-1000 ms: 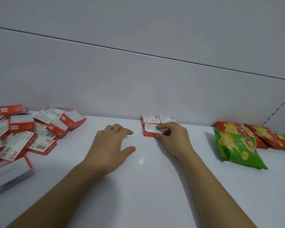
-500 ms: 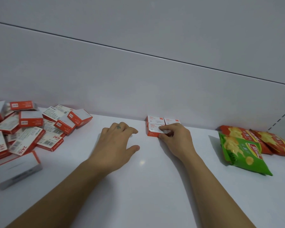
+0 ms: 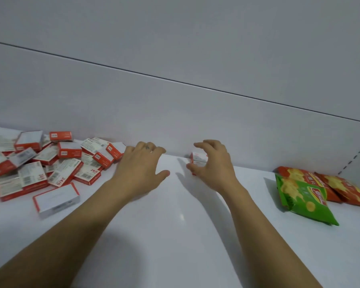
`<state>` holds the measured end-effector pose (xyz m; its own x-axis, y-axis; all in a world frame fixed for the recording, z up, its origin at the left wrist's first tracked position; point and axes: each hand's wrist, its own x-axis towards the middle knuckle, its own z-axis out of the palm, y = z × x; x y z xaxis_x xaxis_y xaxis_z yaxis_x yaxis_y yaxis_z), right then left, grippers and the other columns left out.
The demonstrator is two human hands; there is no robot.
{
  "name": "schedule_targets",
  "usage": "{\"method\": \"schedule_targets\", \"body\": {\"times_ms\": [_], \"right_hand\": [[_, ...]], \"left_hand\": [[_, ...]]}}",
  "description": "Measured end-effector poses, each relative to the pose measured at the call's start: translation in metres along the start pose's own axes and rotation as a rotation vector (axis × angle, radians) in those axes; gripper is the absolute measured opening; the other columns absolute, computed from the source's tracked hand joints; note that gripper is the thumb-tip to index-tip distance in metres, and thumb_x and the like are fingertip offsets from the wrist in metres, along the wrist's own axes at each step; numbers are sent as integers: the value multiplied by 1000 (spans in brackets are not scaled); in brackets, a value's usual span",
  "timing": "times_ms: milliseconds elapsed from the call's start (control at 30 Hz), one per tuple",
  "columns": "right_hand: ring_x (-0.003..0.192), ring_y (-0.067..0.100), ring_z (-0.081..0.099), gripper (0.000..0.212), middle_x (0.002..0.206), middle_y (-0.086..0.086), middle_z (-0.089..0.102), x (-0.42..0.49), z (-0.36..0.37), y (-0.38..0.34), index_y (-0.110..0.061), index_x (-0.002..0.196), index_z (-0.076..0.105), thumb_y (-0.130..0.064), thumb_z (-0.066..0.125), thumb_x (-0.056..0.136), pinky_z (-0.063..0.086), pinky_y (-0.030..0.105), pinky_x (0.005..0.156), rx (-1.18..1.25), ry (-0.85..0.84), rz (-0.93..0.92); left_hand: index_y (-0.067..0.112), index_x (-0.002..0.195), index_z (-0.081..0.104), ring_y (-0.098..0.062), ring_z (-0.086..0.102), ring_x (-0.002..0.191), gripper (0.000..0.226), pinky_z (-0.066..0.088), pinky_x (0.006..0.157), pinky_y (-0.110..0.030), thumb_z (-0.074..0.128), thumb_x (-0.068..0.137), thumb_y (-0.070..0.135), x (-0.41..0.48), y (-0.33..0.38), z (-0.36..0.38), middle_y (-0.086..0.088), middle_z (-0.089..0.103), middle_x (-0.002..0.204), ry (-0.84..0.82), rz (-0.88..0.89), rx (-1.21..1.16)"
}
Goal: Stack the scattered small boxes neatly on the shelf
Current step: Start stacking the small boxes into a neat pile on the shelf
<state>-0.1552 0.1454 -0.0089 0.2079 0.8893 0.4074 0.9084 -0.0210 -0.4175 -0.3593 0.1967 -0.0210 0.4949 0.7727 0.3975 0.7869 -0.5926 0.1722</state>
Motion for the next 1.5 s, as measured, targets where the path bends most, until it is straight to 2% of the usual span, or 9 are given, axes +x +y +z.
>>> {"method": "schedule_targets", "body": {"times_ms": [267,500,667,967,1167,1267,1367,1400,1500], "right_hand": [[127,18,39,59,142,-5,41,10,35,-83,-29,136,47,-40,69,82,31,31,103,25,-234,-181],[130,27,40,74,146,8,35,29,82,-135,-32,148,25,-29,63,85,40,40,102,-71,-436,-309],[121,30,46,67,136,9,42,36,99,-151,-36,146,25,-28,54,86,41,37,90,-182,-407,-381],[96,28,57,38,108,5,55,39,102,-147,-23,124,49,-30,55,87,36,29,67,-165,-306,-414],[90,27,58,32,103,1,61,29,86,-125,-29,122,50,-20,49,91,45,34,69,-95,-241,-407],[89,21,61,42,107,-2,65,22,70,-108,-34,120,51,-9,57,87,51,33,74,70,-246,-331],[84,1,63,53,105,-14,62,12,48,-88,-44,116,49,-4,64,86,48,10,71,223,-277,-265],[82,-4,62,53,102,-18,61,9,39,-82,-47,113,49,-5,65,86,47,7,68,259,-280,-246],[84,-2,66,52,102,-16,64,1,13,-60,-47,110,50,-7,69,84,54,16,75,382,-274,-189]], "left_hand": [[30,134,43,-20,34,130,59,25,103,-40,55,83,57,-43,-55,-40,3,46,138,68,-148,87],[29,131,44,-23,38,125,60,30,102,-46,52,80,61,-84,-95,-62,0,50,135,98,-278,165],[30,130,44,-22,39,124,59,29,102,-45,49,80,61,-89,-99,-64,1,51,133,126,-305,155],[32,135,41,-19,34,129,58,27,105,-41,48,85,61,-93,-95,-57,5,45,140,118,-316,111],[32,137,40,-19,31,130,58,25,104,-40,48,86,59,-83,-80,-50,5,43,142,104,-271,73],[32,138,37,-18,29,132,60,24,106,-39,50,86,58,-72,-66,-43,6,41,143,103,-242,29],[32,141,31,-18,29,132,64,23,106,-38,52,86,57,-60,-49,-35,6,41,143,97,-213,-16],[32,142,28,-19,29,132,67,22,107,-38,53,85,57,-56,-43,-32,5,41,143,91,-206,-36],[31,145,21,-19,29,132,75,21,108,-40,58,83,55,-42,-23,-24,5,41,143,76,-173,-108]]}}
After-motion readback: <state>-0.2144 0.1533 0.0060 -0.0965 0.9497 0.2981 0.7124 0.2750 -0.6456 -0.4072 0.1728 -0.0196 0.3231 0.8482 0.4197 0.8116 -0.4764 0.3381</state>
